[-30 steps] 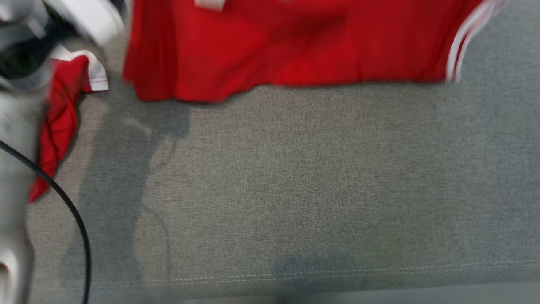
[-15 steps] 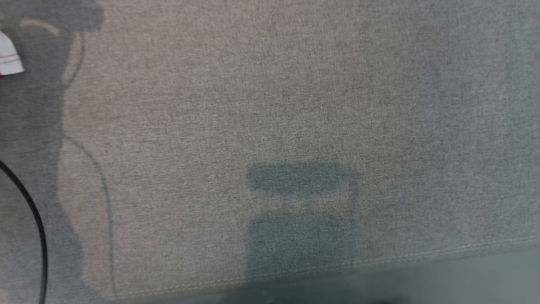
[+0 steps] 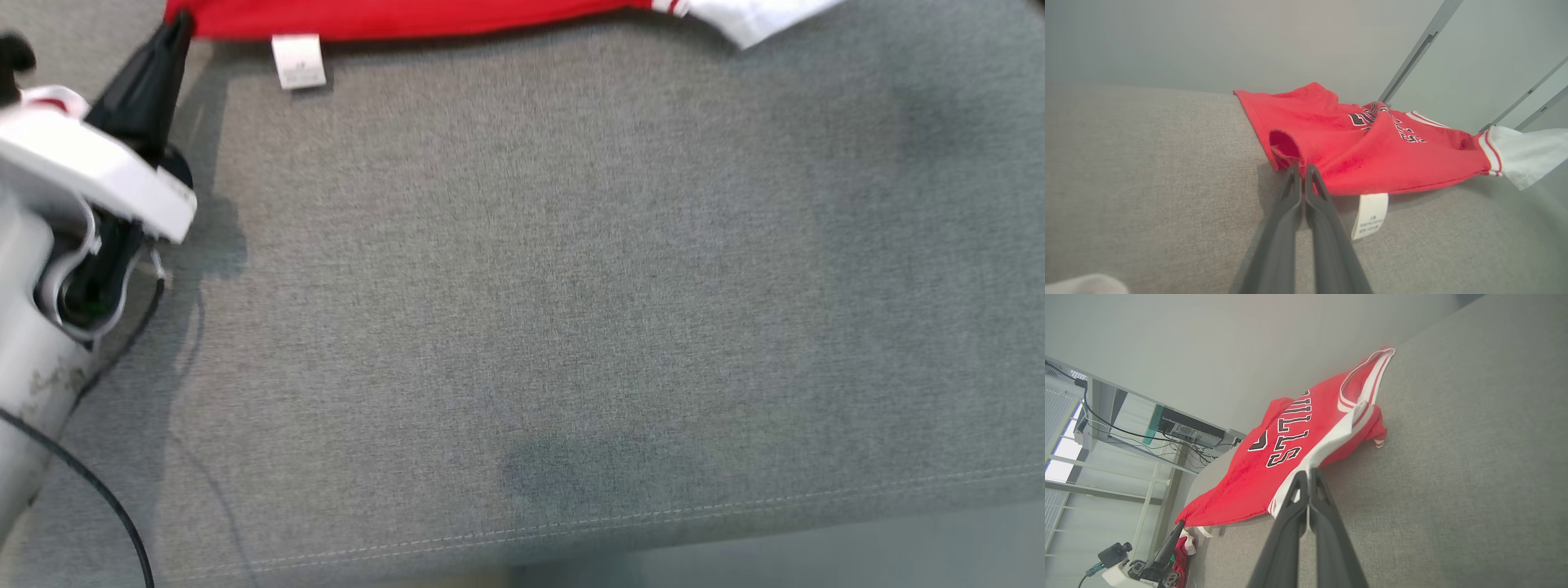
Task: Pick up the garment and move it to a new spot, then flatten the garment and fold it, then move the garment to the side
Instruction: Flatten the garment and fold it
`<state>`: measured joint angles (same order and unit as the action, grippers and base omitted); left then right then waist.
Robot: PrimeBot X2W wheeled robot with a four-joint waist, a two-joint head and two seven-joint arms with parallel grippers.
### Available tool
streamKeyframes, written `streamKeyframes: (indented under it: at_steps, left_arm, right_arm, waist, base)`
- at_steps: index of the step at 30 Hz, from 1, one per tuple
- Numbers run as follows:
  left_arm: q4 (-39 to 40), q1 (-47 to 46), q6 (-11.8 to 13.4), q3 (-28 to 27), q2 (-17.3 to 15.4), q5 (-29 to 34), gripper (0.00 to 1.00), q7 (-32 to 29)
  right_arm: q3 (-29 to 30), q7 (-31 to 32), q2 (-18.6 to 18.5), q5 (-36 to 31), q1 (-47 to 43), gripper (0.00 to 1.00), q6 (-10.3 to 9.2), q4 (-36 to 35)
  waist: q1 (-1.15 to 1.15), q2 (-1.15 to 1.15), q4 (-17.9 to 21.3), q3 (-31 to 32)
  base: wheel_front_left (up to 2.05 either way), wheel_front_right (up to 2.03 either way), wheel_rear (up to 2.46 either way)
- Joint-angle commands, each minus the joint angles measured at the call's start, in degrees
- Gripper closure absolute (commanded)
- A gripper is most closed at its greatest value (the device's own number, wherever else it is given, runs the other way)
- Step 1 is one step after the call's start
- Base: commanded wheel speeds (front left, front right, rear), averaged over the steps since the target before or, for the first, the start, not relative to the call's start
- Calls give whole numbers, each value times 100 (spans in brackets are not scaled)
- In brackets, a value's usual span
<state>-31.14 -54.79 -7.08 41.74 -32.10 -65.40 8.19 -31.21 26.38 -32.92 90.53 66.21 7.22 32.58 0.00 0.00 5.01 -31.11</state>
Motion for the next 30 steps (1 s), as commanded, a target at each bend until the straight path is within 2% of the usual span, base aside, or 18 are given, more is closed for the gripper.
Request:
streamKeyframes:
  at_steps: [1,6,12,14,24,30]
  left_arm:
    - [-34,146,-40,-161,-310,-181,100,234]
    - [-411,735,-40,-32,-173,-385,100,569]
    - [-593,1390,-40,-102,172,-537,100,674]
    - [-604,1566,-40,-296,273,-487,100,677]
    - [-614,2489,-40,-1351,866,242,100,680]
    - [-644,2942,-40,-1606,1163,779,100,680]
  right_arm:
    - [53,140,-235,130,-498,100,26,-304]
    - [66,239,-428,459,-1404,100,26,-682]
    - [54,101,-556,690,-2314,100,26,-965]
    - [62,13,-596,735,-2555,100,26,-1041]
    - [119,-337,-777,917,-3430,100,26,-1394]
    - [-3,-421,-862,931,-3858,100,26,-1571]
  waist:
    - [0,0,-73,402]
    - [0,0,-127,921]
    - [0,0,-196,1408]
    - [0,0,-209,1530]
    - [0,0,-160,1893]
    - [0,0,-117,2024]
  base:
    - [0,0,0]
    - [0,0,0]
    - [0,0,0]
    - [0,0,0]
    - [0,0,0]
    - [0,0,0]
